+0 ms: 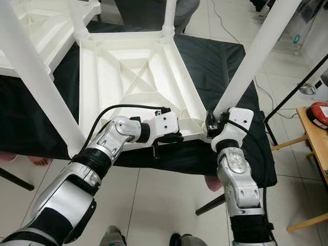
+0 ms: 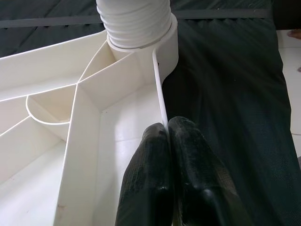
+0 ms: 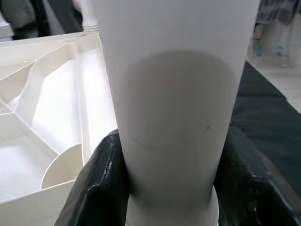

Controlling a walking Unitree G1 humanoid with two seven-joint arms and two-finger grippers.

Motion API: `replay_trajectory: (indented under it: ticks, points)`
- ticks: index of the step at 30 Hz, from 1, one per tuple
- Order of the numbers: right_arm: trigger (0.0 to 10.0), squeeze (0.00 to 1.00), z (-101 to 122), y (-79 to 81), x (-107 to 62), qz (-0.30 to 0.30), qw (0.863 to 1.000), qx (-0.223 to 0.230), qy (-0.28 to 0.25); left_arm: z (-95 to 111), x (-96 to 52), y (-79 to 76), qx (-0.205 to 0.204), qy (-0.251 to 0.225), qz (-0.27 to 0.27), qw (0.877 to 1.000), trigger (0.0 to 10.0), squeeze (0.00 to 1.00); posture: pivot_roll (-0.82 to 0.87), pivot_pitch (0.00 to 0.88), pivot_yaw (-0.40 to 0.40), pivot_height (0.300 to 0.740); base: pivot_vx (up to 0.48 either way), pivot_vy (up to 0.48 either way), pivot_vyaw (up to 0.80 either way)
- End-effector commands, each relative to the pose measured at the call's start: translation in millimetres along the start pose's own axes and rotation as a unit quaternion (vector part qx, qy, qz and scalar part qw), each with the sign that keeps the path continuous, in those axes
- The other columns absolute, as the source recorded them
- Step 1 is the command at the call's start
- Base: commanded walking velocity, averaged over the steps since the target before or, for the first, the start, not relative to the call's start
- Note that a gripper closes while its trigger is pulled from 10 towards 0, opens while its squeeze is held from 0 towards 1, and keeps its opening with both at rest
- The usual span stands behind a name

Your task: Building children table

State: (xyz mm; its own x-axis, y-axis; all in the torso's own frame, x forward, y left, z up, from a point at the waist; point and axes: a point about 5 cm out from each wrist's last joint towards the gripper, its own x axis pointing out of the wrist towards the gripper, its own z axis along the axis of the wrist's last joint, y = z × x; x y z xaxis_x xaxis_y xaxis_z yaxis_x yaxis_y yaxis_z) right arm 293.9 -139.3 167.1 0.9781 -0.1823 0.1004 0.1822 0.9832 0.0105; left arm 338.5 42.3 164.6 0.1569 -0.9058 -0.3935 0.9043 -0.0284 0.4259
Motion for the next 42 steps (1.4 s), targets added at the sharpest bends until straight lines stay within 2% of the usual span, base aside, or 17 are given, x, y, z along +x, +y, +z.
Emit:
replay_trajectory:
  ticks: [1,2,3,4,5,6,9,10,17,21,24,26,35,36,37,38,42]
  points:
    - [0.0,0.00,-41,-28.6,-7.3,-0.095,0.989,-0.044,0.102,5,5.9,-19.4,0.021,-0.019,-0.138,0.990,0.0,0.00,0.12,0.175,-0.017,0.740,0.000,0.000,0.00]
    - [0.0,0.00,-41,-28.6,-7.3,-0.095,0.989,-0.044,0.102,5,5.9,-19.4,0.021,-0.019,-0.138,0.990,0.0,0.00,0.12,0.175,-0.017,0.740,0.000,0.000,0.00]
    - [10.0,0.00,-36,-22.3,-7.0,-0.079,0.993,-0.034,0.084,5,5.2,-19.8,0.019,-0.019,-0.139,0.990,0.0,0.00,0.12,0.175,-0.021,0.740,0.000,0.000,0.00]
    - [10.0,0.36,-27,-18.8,-5.9,-0.063,0.996,-0.026,0.057,5,5.0,-20.2,0.018,-0.020,-0.140,0.990,0.0,0.00,0.12,0.175,-0.022,0.740,0.000,0.000,0.00]
    - [10.0,0.36,-27,-18.8,-5.9,-0.063,0.996,-0.026,0.057,5,5.0,-20.2,0.018,-0.020,-0.140,0.990,0.0,0.00,0.12,0.175,-0.022,0.740,0.000,0.000,0.00]
    - [10.0,1.00,-20,-17.1,-3.9,-0.043,0.998,-0.019,0.034,5,5.1,-20.6,0.017,-0.020,-0.140,0.990,0.0,0.00,0.12,0.174,-0.023,0.740,0.000,0.000,0.00]
    - [10.0,1.00,-4,-13.4,0.4,0.005,1.000,-0.008,-0.004,5,5.4,-20.7,0.016,-0.022,-0.140,0.990,0.0,0.00,0.12,0.175,-0.024,0.740,0.000,0.000,0.00]
    - [10.0,0.00,0,-11.6,1.4,0.018,1.000,-0.008,-0.012,5,5.5,-20.6,0.016,-0.022,-0.140,0.990,0.0,0.00,0.12,0.175,-0.024,0.740,0.000,0.000,0.00]
    - [10.0,0.00,47,-9.7,9.0,0.307,0.945,-0.085,-0.080,6,5.9,-20.5,0.015,-0.025,-0.142,0.989,0.0,0.00,0.12,0.177,-0.024,0.740,0.000,0.000,0.00]
    - [10.0,0.00,48,-19.0,10.1,0.397,0.906,-0.138,-0.056,6,5.5,-20.4,0.015,-0.025,-0.142,0.989,0.0,0.00,0.12,0.178,-0.023,0.740,0.000,0.000,0.00]
    - [10.0,0.00,47,-21.1,10.6,0.408,0.899,-0.148,-0.053,6,5.4,-20.4,0.015,-0.025,-0.143,0.989,0.0,0.00,0.12,0.178,-0.023,0.740,0.000,0.000,0.00]
    - [10.0,0.00,36,-35.0,19.3,0.499,0.846,-0.186,0.017,6,4.4,-20.2,0.014,-0.025,-0.141,0.990,0.0,0.00,0.12,0.176,-0.024,0.740,0.000,0.000,0.00]
    - [10.0,0.00,31,-33.8,35.8,0.528,0.828,-0.184,0.049,6,2.9,-19.6,0.013,-0.025,-0.139,0.990,0.0,0.00,0.13,0.173,-0.029,0.740,0.000,0.000,0.00]
    - [2.8,0.00,29,-30.3,39.3,0.509,0.840,-0.182,0.044,5,2.6,-19.7,0.013,-0.025,-0.139,0.990,0.0,0.00,0.13,0.172,-0.028,0.740,0.000,0.000,0.00]
    - [2.8,0.00,27,-27.7,41.7,0.495,0.849,-0.180,0.041,5,2.4,-19.8,0.013,-0.025,-0.139,0.990,0.0,0.00,0.13,0.172,-0.028,0.740,0.000,0.000,0.00]
    - [0.0,0.00,24,-25.8,42.5,0.482,0.858,-0.172,0.040,5,2.2,-20.0,0.013,-0.025,-0.139,0.990,0.0,0.00,0.13,0.170,-0.027,0.740,0.000,0.000,0.00]
    - [0.0,0.00,18,-25.1,42.1,0.456,0.874,-0.162,0.044,5,2.0,-20.3,0.013,-0.026,-0.140,0.990,0.0,0.00,0.13,0.169,-0.026,0.740,0.000,0.000,0.00]
